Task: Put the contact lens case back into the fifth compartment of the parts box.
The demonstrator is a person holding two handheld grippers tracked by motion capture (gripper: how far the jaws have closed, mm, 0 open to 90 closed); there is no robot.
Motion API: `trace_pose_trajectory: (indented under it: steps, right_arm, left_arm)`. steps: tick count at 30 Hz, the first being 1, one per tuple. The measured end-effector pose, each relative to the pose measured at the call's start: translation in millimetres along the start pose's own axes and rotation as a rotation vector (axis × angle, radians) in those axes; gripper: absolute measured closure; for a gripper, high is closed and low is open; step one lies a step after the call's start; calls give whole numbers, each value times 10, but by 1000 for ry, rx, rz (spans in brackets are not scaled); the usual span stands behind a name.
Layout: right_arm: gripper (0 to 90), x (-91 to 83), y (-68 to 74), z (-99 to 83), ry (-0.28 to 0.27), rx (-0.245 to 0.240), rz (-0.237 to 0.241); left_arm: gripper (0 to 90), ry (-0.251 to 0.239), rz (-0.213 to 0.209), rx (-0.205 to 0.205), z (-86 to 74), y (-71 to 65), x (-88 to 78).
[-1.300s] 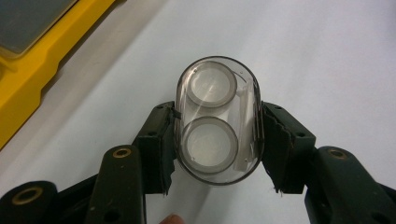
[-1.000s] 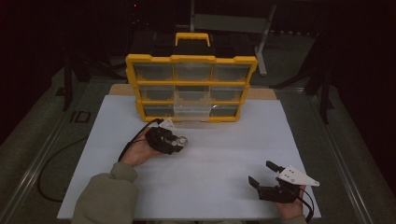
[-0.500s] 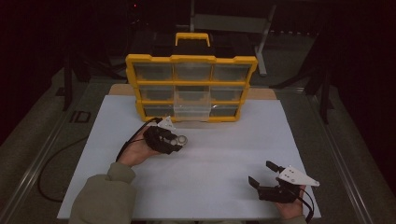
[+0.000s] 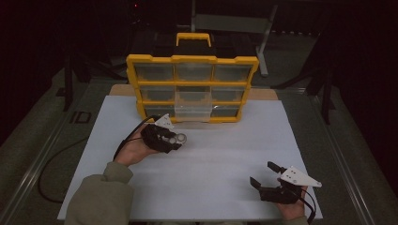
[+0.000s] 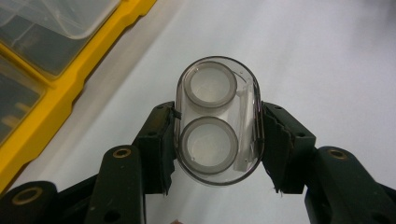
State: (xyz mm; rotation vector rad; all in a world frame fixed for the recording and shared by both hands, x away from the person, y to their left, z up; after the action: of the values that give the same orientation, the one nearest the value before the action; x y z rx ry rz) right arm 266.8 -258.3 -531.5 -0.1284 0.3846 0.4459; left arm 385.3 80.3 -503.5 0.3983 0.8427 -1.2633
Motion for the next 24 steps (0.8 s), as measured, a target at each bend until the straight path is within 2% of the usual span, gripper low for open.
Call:
trace_pose_trajectory:
  steps: [15,24]
  right_arm:
    - [85,2,6,1,-3,4,5]
    - [85,-1,1,3,-3,6,4]
  left_arm:
    - [495,-35,5,23,133,-15,-248]
    - [494,-29,10,45,208,-18,-354]
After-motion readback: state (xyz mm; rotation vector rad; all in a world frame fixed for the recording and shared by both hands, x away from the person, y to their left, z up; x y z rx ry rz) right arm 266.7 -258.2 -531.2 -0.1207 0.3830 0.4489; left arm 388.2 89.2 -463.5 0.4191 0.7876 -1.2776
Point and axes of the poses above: each handheld gripper's, and its own axes: x roughly forward along the jaws, z roughly out of its top, y roughly to its left, the point moved 7 cm from there along x, roughly forward along the jaws, and after that the axes turned 13 degrees about -z, right-handed, at the moved point
